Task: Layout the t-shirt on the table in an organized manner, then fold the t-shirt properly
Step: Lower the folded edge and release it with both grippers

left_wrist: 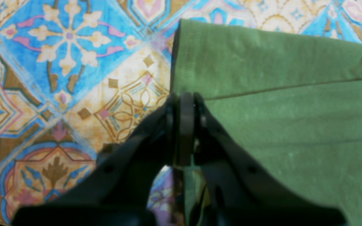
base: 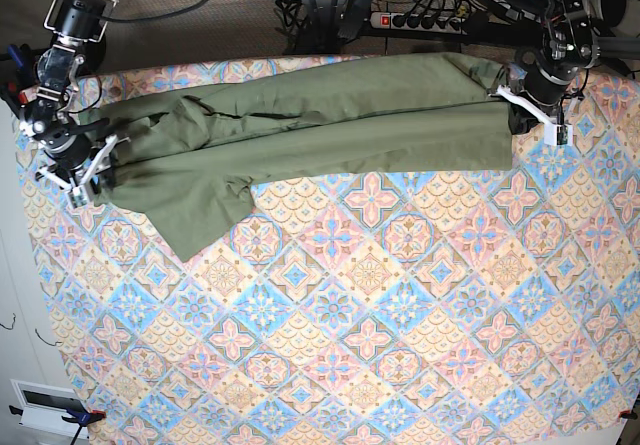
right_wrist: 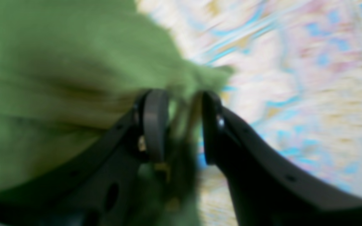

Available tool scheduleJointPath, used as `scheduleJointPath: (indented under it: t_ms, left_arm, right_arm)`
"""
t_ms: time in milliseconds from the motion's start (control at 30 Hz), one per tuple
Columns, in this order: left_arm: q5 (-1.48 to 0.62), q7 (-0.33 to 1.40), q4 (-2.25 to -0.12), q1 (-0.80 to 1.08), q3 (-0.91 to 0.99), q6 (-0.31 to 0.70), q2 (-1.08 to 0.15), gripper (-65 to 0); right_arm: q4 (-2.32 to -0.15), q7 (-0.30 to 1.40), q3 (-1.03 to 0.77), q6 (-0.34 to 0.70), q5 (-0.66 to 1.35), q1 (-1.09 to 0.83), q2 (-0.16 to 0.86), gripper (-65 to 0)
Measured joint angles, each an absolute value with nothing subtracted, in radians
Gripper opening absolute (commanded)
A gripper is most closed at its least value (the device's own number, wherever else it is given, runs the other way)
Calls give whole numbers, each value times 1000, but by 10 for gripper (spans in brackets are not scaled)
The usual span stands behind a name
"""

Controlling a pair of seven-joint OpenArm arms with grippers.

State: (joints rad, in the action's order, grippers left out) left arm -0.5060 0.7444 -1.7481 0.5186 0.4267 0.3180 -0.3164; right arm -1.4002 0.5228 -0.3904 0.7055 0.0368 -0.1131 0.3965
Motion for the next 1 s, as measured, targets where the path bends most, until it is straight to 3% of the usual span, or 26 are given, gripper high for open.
scheduleJointPath:
  t_ms: [433,567,700,833,1000]
  left_arm:
    - [-509,744,-1746,519,427,318,-316,-650]
    - [-509,744,-1746,518,427,318,-310,-647]
    - [-506,744,-1747,496,426,312,-269,-579]
    - [-506,743,-1748,494,386,311,-269,-520]
    - [-505,746,-1748,496,365,310,-266,-444]
  right_arm:
    - [-1563,525,-437,703,37,-115,374,-461]
    - [-1581,554,-334,696,33,-109,374,-461]
    - [-1567,660,-238,713,30,-33,359,-461]
    - [-1482,642,-165,695,44,117,378,-459]
    - [-1356,675,-136,705,32,122,364,-405]
